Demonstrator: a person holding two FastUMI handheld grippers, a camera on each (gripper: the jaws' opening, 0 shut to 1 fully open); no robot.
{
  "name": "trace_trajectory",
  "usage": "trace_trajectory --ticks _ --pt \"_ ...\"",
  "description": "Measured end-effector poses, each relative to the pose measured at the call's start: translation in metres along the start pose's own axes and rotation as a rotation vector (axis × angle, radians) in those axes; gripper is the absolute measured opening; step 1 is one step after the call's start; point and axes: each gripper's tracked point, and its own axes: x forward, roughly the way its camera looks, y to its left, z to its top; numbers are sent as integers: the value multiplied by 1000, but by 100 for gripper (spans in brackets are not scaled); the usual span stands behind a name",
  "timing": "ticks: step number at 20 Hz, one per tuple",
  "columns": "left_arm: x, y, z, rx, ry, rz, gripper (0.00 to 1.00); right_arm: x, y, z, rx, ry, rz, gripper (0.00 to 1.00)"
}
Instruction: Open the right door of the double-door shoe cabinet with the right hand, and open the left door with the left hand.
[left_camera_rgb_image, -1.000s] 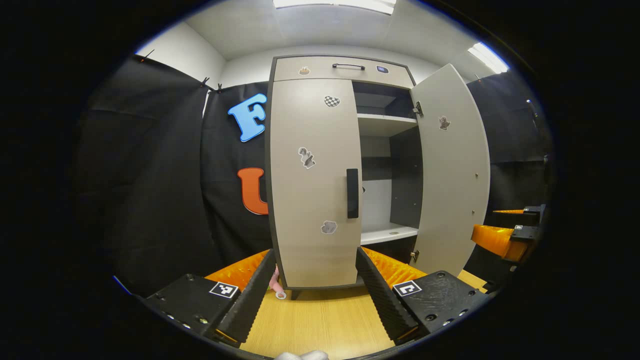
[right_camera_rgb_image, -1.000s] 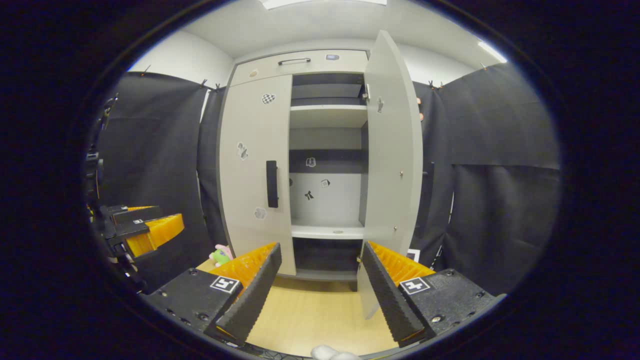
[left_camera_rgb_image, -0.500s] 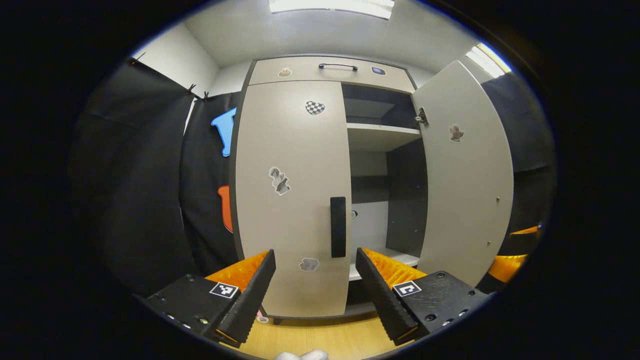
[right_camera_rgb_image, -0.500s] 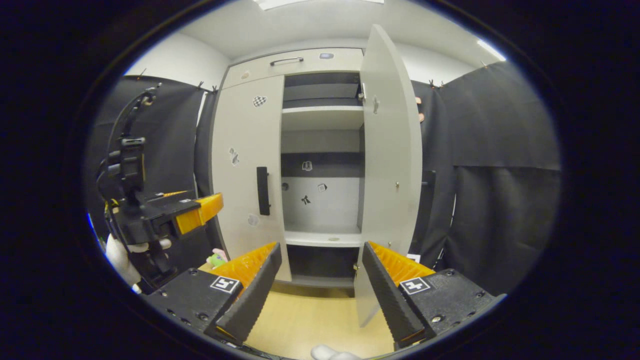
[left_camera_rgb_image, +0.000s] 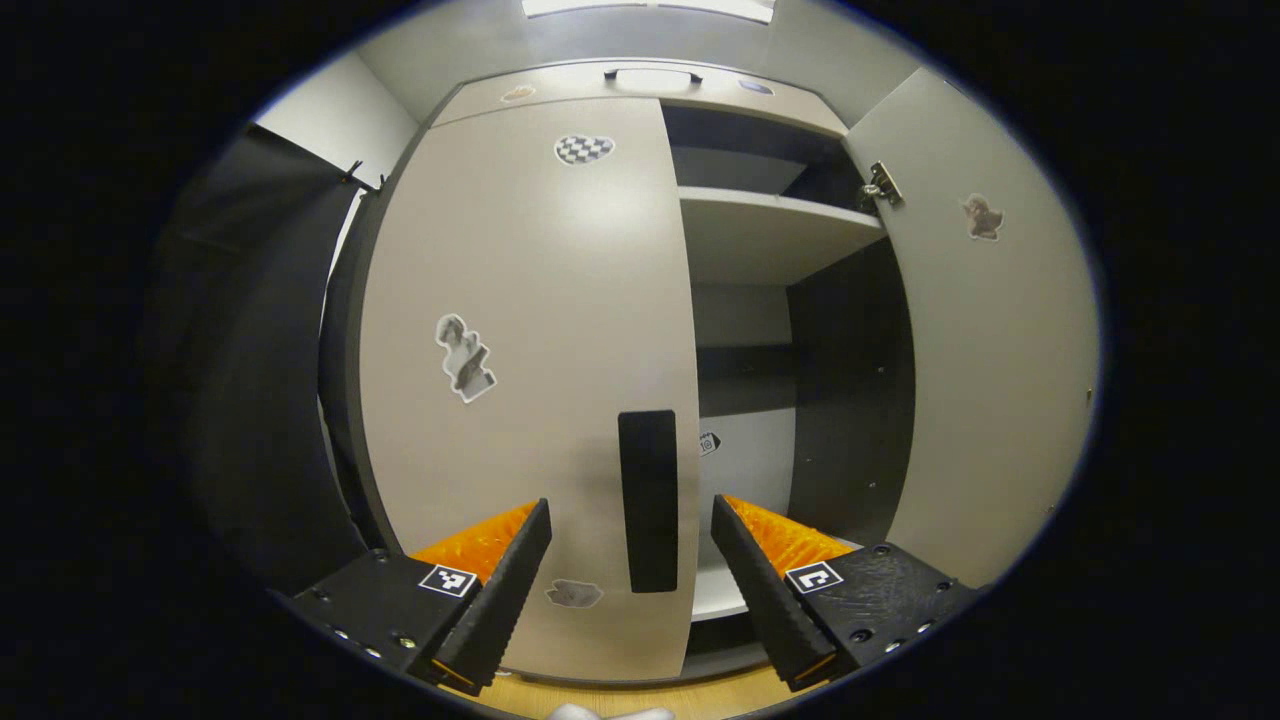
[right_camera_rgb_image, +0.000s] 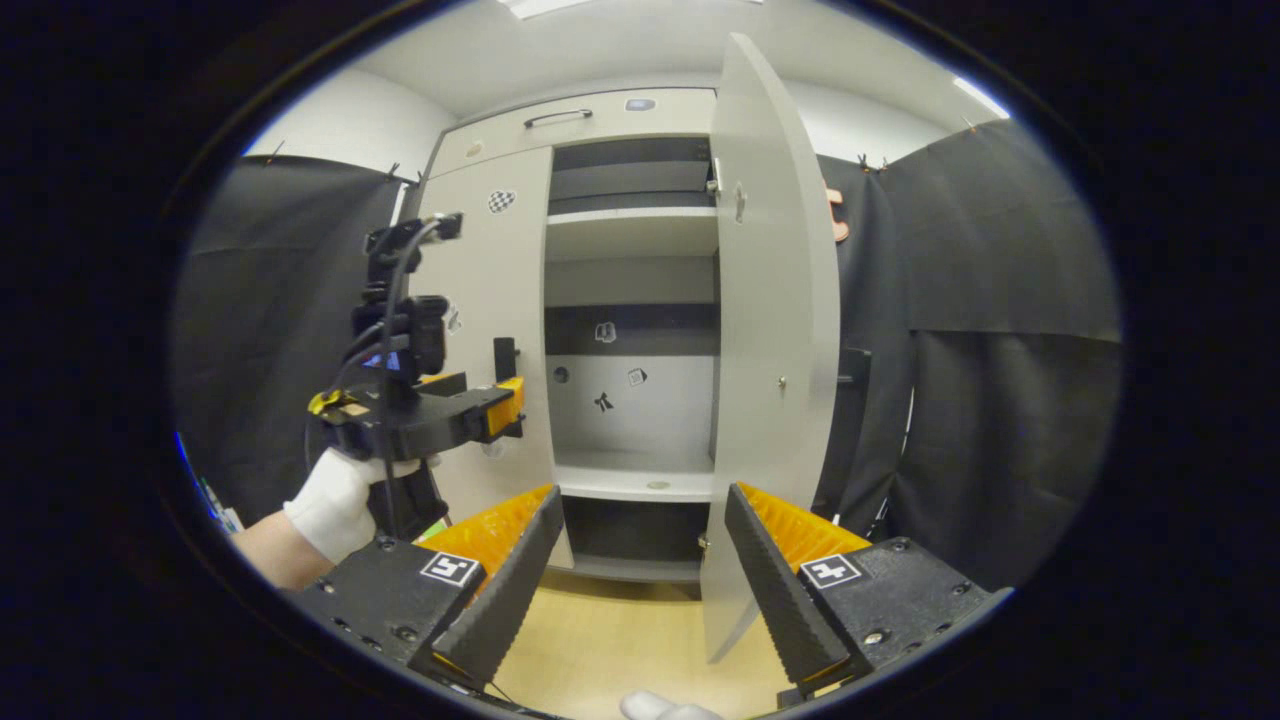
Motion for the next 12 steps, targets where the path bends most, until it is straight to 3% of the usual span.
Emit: trace_trajectory --ticks 4,7,9,10,11,12 --pt "22 1 -10 -20 19 17 96 1 -3 -1 -13 3 0 100" --pt "24 3 -10 -21 13 32 81 3 -5 -3 -15 10 -5 100" --pt "27 3 -14 -4 28 33 81 2 -3 -4 -5 12 4 100" --pt "29 2 -16 1 37 31 76 2 -4 -4 -2 13 4 100" --pt "25 1 -16 5 37 29 62 3 -2 -4 0 13 6 100" --pt "28 -2 -16 3 37 10 56 3 -1 -4 2 13 11 100"
